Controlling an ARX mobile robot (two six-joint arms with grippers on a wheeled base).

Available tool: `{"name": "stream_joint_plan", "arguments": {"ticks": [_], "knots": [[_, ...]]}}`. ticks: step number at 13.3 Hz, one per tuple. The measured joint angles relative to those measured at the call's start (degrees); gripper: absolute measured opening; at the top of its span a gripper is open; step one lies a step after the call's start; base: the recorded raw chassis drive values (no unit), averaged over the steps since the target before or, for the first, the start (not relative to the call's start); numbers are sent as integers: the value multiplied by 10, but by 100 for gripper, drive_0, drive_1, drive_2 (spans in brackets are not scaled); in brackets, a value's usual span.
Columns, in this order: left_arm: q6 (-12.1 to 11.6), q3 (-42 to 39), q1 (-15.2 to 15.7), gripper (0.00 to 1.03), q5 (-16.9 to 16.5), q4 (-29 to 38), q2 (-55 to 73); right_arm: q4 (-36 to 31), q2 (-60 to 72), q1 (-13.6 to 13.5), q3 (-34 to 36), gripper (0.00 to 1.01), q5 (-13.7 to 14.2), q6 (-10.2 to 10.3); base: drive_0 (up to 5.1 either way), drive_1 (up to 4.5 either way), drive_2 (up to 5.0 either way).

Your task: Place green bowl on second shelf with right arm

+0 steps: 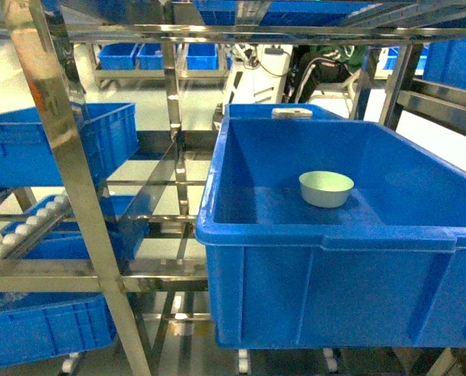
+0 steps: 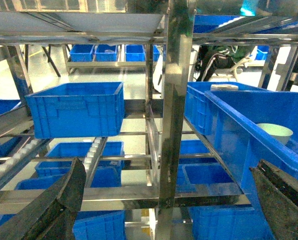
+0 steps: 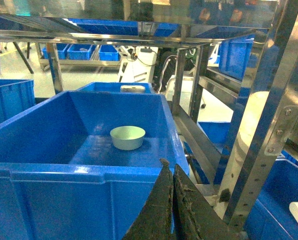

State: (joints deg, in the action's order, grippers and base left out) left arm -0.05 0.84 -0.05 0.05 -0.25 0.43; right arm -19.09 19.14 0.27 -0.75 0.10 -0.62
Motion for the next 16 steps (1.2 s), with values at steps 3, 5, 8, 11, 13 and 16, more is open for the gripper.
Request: {"name": "stream_joint_plan", "arguments": {"ticks": [3, 5, 8, 11, 13, 16], "knots": [[0, 0, 0, 98, 0, 0, 0, 43, -43, 0, 0, 2, 0, 0, 0, 0, 0], [0, 0, 0, 98, 0, 0, 0, 62, -65, 0, 0, 2, 0, 0, 0, 0, 0], [0, 0, 0, 98, 0, 0, 0, 81, -81, 0, 0, 2, 0, 0, 0, 0, 0], [0, 0, 0, 98, 1, 0, 0, 191, -188, 0, 0, 2, -1, 0, 0, 0, 0], [0, 0, 0, 98, 0, 0, 0, 195, -188, 0, 0, 6, -1, 0, 0, 0, 0], [0, 0, 0, 98, 0, 0, 0, 194, -189, 0, 0, 48, -1, 0, 0, 0, 0]]}}
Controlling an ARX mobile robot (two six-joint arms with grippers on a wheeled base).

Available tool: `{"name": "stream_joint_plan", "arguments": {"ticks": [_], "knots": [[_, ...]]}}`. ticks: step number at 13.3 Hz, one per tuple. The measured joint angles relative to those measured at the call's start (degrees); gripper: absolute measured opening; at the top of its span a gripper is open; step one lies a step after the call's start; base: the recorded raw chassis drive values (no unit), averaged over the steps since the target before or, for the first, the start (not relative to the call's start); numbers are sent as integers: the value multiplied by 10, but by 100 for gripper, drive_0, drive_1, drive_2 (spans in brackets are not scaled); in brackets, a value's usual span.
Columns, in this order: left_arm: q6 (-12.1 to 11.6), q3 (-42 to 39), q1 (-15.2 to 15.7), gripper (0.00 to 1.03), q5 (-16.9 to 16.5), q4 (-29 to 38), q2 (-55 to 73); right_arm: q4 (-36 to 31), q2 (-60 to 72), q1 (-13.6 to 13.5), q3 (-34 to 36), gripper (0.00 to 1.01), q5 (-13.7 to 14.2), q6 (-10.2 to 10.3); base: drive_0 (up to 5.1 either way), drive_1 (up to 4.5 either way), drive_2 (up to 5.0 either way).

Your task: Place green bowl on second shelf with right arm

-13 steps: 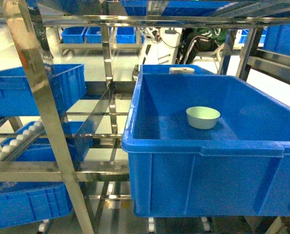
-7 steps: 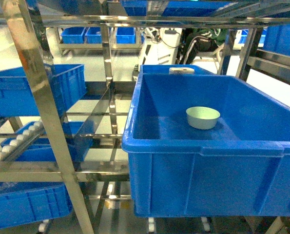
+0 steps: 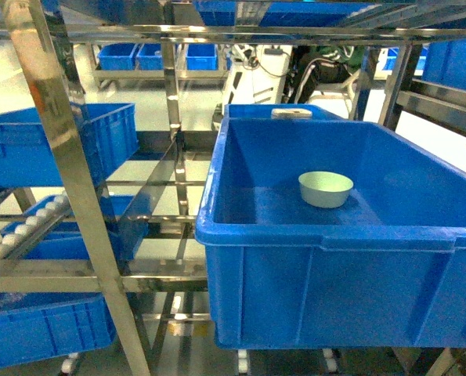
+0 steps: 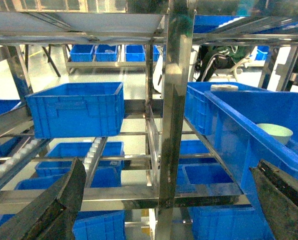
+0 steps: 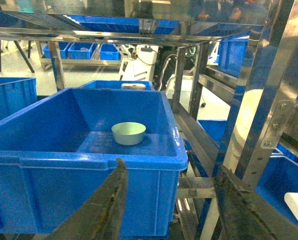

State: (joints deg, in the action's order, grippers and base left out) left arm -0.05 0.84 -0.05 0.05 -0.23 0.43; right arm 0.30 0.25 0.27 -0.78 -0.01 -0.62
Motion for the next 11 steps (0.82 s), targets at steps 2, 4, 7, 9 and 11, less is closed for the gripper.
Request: {"name": "stream_joint_plan", "arguments": {"ticks": [2, 4, 7, 9, 11], "knots": [[0, 0, 0, 98, 0, -1, 0, 0, 0, 0, 0, 81, 0, 0, 8, -401, 417], [0, 0, 0, 98, 0, 4, 0, -4, 0, 0, 0, 98, 0, 0, 0, 0, 0], [0, 0, 0, 98, 0, 0, 0, 0, 0, 0, 0, 98, 0, 0, 0, 0, 0], [0, 0, 0, 98, 0, 0, 0, 0, 0, 0, 0, 98, 0, 0, 0, 0, 0], [0, 0, 0, 98, 0, 0, 0, 0, 0, 0, 0, 98, 0, 0, 0, 0, 0]]}}
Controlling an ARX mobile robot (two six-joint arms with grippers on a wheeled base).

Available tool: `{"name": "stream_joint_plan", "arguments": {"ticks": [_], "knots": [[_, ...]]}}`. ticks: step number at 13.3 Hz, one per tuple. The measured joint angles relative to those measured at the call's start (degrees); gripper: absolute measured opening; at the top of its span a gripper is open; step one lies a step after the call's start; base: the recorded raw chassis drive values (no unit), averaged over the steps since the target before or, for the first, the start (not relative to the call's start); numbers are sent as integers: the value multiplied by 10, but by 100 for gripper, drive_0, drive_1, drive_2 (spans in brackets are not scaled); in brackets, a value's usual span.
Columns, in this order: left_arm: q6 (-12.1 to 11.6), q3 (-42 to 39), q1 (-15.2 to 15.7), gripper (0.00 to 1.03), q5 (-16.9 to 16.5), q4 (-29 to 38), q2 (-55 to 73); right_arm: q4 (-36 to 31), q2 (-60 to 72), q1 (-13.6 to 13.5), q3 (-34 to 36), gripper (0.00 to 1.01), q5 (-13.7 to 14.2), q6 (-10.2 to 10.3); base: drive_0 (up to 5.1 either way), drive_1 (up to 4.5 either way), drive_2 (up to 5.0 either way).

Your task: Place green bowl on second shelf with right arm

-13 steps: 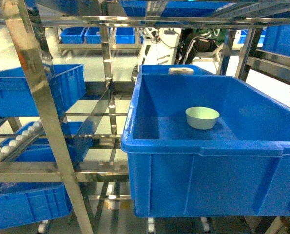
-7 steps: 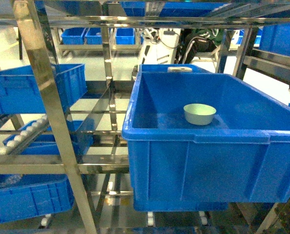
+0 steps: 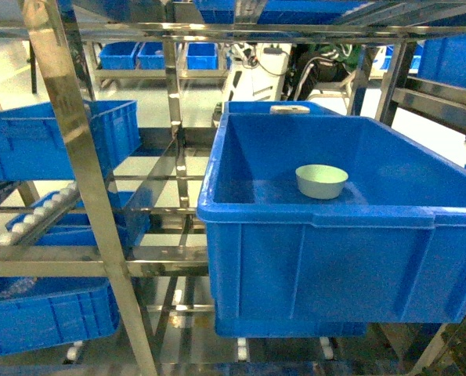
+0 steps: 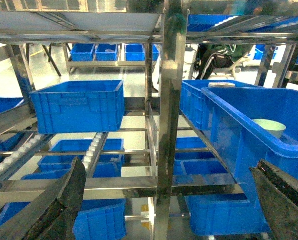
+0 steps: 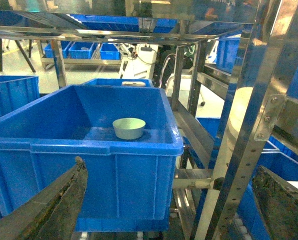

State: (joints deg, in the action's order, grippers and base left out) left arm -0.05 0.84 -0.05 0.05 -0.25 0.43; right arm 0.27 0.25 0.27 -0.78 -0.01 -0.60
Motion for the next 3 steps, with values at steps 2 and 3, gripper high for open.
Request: {"name": "stream_joint_plan", "arguments": {"ticks": [2, 3], "knots": [[0, 0, 0, 98, 0, 0, 0, 0, 0, 0, 0, 98, 0, 0, 0, 0, 0], [0, 0, 0, 98, 0, 0, 0, 0, 0, 0, 0, 98, 0, 0, 0, 0, 0]]}}
